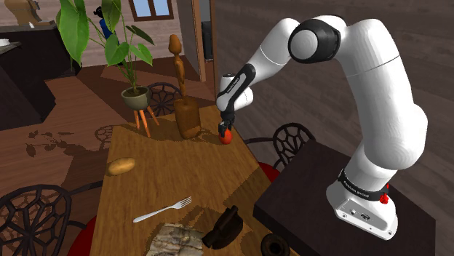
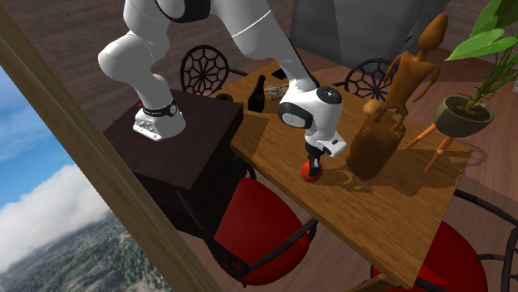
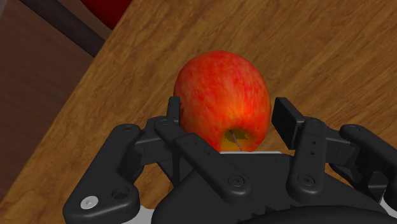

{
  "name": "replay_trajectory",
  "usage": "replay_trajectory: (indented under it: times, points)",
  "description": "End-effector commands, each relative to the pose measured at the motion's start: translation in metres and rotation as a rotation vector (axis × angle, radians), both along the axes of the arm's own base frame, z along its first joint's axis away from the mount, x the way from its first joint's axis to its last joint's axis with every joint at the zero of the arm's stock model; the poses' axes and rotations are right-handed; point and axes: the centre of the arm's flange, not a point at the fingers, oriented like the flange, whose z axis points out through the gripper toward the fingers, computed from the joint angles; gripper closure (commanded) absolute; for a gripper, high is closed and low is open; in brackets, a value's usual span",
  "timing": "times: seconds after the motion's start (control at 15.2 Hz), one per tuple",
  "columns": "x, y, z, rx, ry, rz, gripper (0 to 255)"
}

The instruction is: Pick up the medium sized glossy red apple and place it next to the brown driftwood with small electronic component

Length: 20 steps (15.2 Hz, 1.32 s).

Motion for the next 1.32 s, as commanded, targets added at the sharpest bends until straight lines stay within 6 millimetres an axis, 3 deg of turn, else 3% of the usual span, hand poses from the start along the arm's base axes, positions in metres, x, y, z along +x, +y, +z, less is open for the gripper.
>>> replay_trajectory:
  times: [0.0,1.25]
  points:
    - [0.0,0.0,0.0,0.0,0.001,0.0,255]
    - [0.0,0.0,0.095,0.0,0.001,0.0,255]
